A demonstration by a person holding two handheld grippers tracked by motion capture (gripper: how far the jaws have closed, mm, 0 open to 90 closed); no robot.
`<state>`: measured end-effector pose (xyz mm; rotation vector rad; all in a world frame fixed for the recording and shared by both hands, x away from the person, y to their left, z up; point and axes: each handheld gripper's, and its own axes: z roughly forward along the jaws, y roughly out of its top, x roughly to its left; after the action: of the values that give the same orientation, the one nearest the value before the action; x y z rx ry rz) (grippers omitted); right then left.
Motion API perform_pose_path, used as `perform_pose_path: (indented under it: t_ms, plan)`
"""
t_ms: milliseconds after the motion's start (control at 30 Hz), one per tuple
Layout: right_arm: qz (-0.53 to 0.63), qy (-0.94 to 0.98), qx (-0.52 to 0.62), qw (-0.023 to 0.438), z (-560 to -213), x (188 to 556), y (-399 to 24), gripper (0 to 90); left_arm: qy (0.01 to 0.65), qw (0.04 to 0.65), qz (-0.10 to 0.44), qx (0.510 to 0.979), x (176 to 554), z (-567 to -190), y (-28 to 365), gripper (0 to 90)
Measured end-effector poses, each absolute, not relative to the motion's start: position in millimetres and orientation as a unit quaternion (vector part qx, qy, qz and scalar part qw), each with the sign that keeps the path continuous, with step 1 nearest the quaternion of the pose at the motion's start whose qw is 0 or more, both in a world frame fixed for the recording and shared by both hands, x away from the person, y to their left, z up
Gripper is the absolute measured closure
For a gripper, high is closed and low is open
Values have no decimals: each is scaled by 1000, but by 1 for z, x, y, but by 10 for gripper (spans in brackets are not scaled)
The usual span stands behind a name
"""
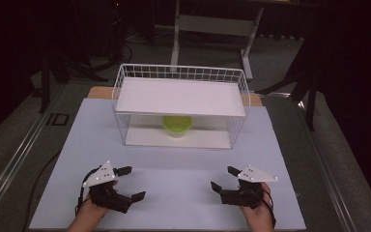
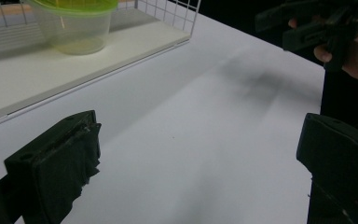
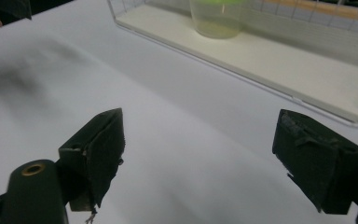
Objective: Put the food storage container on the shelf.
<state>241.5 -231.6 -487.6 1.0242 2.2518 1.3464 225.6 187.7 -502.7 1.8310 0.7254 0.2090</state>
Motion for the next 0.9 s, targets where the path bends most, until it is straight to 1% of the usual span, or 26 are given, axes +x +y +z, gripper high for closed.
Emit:
perform_pose_path:
  t_ms: [67, 200, 367, 533, 900]
  plan:
    - [470, 789, 361, 163, -489, 241, -235, 166, 306, 549, 88, 772, 226, -504, 188, 4]
    - [464, 794, 348, 180, -493, 244, -238, 166, 307, 547, 89, 774, 229, -506, 188, 4]
    - [464, 796, 343, 181, -496, 248, -239, 167, 311, 550, 87, 770, 232, -508, 188, 4]
    - [463, 800, 346, 161, -505, 254, -237, 167, 317, 562, 85, 760, 233, -506, 189, 4]
    - [460, 802, 345, 160, -508, 257, -234, 167, 319, 562, 85, 758, 234, -507, 189, 4]
